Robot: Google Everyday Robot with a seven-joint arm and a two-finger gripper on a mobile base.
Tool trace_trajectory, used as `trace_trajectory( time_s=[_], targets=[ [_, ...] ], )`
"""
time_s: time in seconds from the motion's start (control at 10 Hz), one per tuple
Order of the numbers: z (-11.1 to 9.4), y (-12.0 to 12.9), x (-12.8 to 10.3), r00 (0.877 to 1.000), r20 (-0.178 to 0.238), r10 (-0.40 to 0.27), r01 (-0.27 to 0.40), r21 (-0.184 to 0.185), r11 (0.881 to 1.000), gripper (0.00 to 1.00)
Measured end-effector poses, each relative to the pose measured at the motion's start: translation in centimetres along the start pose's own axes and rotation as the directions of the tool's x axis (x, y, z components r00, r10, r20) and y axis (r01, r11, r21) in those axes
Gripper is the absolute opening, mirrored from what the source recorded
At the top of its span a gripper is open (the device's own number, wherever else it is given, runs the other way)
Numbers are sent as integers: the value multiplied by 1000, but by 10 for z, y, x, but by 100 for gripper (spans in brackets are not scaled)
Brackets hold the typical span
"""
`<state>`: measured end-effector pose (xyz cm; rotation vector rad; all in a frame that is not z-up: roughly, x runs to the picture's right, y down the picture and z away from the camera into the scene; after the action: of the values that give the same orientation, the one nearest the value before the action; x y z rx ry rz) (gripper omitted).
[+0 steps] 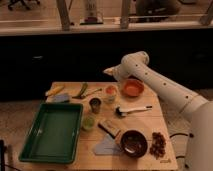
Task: Place apple in paper cup
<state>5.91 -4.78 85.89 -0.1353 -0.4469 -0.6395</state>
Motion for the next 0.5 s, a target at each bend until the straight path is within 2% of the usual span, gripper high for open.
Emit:
trace_trajectory(
  time_s=[0.5],
  targets=[
    [3, -5, 2, 1000, 3, -13, 13, -23, 1000, 80]
  ],
)
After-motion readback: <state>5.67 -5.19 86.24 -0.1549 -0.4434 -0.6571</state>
